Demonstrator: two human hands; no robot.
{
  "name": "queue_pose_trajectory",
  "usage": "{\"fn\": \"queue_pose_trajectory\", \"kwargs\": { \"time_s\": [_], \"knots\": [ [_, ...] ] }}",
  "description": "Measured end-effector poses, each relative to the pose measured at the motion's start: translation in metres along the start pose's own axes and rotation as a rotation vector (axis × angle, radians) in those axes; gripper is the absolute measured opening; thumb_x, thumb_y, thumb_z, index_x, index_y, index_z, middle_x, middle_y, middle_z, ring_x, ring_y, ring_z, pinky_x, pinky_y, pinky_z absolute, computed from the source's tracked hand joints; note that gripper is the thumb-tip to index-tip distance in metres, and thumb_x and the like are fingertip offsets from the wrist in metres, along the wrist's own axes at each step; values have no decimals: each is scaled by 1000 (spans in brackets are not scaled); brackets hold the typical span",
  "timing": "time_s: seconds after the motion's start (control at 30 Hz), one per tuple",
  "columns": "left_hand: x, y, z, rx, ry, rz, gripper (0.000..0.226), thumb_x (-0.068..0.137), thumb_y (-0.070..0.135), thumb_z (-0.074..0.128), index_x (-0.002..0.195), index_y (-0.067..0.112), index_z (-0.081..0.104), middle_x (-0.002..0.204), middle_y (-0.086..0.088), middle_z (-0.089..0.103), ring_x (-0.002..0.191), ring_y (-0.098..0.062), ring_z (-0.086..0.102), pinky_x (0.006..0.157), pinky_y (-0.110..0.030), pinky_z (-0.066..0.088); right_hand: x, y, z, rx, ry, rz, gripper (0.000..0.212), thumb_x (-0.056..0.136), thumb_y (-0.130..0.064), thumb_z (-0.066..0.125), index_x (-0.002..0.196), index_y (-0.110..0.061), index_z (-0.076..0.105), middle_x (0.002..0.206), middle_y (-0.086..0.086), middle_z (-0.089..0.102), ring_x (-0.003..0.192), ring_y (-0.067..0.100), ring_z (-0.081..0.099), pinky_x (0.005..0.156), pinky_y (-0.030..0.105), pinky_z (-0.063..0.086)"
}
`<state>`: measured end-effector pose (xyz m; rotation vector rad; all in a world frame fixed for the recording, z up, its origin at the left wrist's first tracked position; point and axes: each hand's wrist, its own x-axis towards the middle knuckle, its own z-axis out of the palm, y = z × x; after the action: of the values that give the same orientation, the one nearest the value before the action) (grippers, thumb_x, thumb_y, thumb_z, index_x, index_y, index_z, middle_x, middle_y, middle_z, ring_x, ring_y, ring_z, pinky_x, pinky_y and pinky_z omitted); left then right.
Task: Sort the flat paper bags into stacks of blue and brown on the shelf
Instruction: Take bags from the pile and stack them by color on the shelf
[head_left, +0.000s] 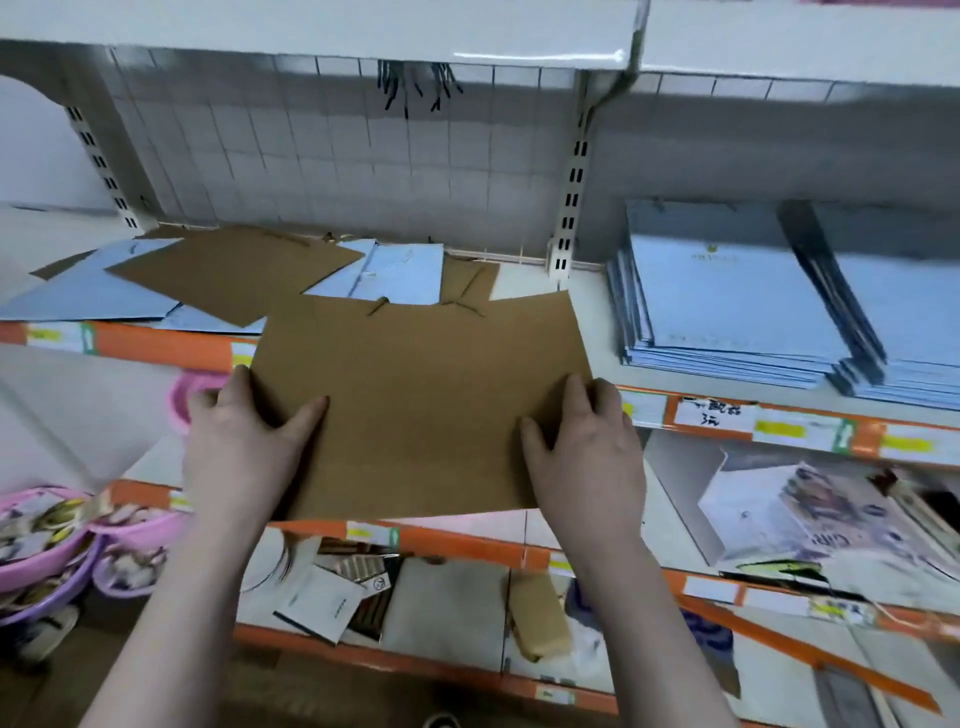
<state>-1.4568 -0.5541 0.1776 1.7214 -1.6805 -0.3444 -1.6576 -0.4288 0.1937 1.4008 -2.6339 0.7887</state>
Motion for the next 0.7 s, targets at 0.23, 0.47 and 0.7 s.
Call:
{"fn": "queue_pose_trajectory", "kwargs": {
  "time_s": [0.23, 0.47, 0.7],
  "knots": [
    [-57, 30, -9, -43, -48, 41, 69, 76, 51, 67, 129, 10, 48, 119, -23, 47, 109, -40, 49, 88, -47, 43, -50, 51, -48, 44, 17, 40, 62, 89, -45, 55, 141, -16, 36, 146, 9, 31, 130, 26, 33, 102, 32, 32],
    [-111, 89, 4, -54, -65, 114, 69, 77, 49, 68, 129, 8, 47, 117, -24, 47, 108, -41, 50, 86, -47, 43, -70, 112, -95, 22, 97, 96, 63, 89, -45, 56, 141, -17, 36, 146, 10, 30, 132, 27, 34, 102, 33, 33],
    [-207, 190, 55, -116, -133, 157, 68, 77, 46, 69, 128, 6, 48, 119, -24, 45, 106, -42, 50, 86, -47, 42, -82, 238, -157, -19, 136, 186, 61, 87, -44, 58, 138, -16, 40, 144, 12, 33, 128, 30, 38, 100, 34, 34]
  ]
}}
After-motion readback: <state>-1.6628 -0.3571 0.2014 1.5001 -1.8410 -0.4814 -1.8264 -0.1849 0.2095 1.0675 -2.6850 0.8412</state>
